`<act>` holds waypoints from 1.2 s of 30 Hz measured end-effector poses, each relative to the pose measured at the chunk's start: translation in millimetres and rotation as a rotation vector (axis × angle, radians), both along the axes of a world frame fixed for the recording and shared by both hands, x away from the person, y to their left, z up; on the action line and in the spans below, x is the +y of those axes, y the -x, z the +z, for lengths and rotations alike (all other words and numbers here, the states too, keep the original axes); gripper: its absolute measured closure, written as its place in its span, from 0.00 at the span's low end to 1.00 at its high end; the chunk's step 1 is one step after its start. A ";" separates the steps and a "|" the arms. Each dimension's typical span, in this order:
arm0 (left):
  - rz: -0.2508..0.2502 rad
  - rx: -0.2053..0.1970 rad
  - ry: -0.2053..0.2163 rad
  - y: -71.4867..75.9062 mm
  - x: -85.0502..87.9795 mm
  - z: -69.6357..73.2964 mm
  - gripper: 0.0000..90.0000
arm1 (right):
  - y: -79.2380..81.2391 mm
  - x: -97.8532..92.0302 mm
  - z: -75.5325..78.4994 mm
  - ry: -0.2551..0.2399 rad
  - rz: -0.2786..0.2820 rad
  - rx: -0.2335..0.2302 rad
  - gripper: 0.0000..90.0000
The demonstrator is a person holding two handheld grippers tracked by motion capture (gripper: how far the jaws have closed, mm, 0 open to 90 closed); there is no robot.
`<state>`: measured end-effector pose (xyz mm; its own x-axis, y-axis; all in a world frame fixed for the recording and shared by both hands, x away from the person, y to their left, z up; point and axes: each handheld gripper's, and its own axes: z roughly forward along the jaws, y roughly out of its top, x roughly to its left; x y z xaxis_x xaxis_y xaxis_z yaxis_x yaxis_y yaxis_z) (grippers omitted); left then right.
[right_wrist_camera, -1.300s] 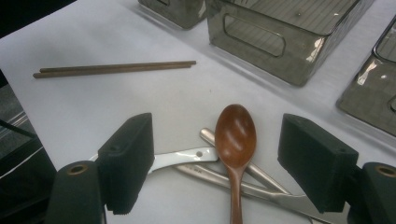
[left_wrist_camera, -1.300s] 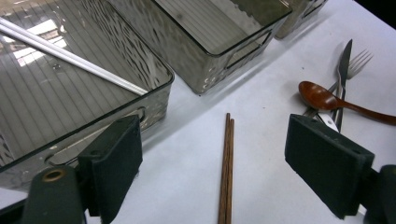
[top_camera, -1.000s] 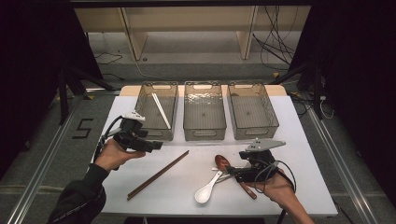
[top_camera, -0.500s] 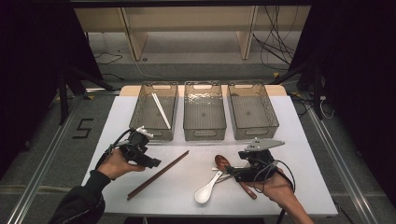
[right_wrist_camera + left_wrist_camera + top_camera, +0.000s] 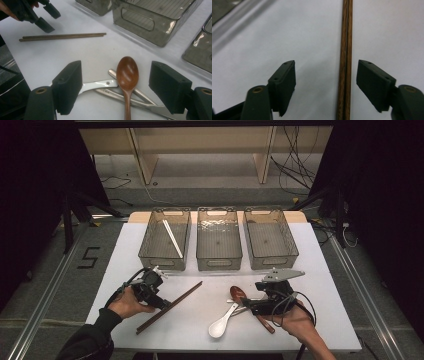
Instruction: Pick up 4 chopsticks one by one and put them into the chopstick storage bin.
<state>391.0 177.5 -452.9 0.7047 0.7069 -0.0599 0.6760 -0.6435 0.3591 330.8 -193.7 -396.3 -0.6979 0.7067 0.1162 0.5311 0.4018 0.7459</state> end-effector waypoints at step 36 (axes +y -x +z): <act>-0.062 0.025 -0.087 2.9 -11.0 -11.6 0.87 | -0.2 0.5 -0.7 0.007 0.000 0.000 0.31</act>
<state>388.1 166.5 -464.6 0.7462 0.6654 -0.0188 0.6422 -0.7121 0.2837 331.0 -193.2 -396.9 -0.6976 0.7078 0.1111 0.5314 0.4071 0.7429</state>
